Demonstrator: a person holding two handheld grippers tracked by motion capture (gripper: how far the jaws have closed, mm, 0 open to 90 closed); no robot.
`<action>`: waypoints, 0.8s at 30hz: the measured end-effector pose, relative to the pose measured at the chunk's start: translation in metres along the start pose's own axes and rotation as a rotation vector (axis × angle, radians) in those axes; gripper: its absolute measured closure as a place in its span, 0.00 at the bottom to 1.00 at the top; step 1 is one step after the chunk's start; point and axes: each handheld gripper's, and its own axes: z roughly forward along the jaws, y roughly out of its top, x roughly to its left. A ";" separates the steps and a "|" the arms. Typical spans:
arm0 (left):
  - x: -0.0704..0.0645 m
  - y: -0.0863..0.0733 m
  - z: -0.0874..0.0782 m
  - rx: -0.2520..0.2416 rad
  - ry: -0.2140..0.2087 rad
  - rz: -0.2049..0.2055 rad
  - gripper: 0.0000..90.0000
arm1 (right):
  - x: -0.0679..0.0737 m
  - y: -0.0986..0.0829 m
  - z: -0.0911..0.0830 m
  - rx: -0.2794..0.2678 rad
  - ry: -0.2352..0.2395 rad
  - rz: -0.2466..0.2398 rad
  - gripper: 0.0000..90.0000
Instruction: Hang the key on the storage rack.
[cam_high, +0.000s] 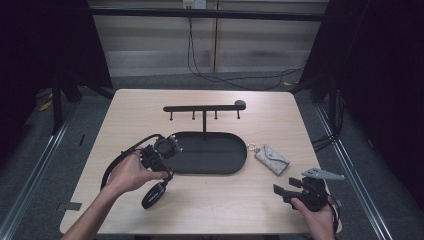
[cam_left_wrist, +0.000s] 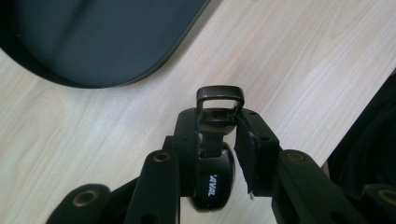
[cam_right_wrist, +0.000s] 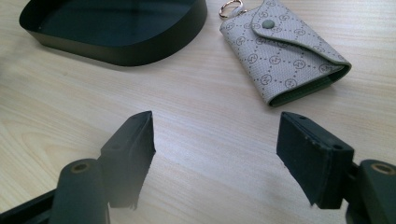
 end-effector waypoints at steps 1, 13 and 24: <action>0.000 -0.001 -0.002 0.000 -0.006 0.002 0.78 | 0.000 0.000 0.000 0.000 0.001 0.002 0.31; 0.003 -0.003 -0.021 -0.009 0.005 0.003 0.78 | 0.000 0.000 0.000 0.001 0.002 0.001 0.31; 0.007 -0.006 -0.037 -0.019 0.018 -0.019 0.79 | 0.000 0.000 0.000 0.000 0.002 0.003 0.31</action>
